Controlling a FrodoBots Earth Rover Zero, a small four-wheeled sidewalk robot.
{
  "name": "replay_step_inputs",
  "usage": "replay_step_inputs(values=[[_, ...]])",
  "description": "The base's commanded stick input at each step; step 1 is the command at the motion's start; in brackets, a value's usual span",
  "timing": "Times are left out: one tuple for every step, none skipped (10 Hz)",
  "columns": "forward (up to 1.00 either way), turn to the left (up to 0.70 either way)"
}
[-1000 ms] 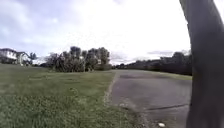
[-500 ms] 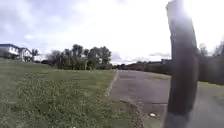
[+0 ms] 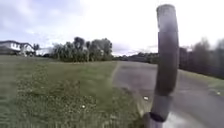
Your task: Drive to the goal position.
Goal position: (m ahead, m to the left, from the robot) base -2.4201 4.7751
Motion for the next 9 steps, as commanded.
replay_step_inputs(values=[[-0.7,-0.35],[-0.7,-0.35],[-0.7,-0.35],[-0.7,-0.35],[-0.7,-0.35],[-0.7,-0.35],[-0.7,-0.35],[-0.7,-0.35],[-0.7,-0.35]])
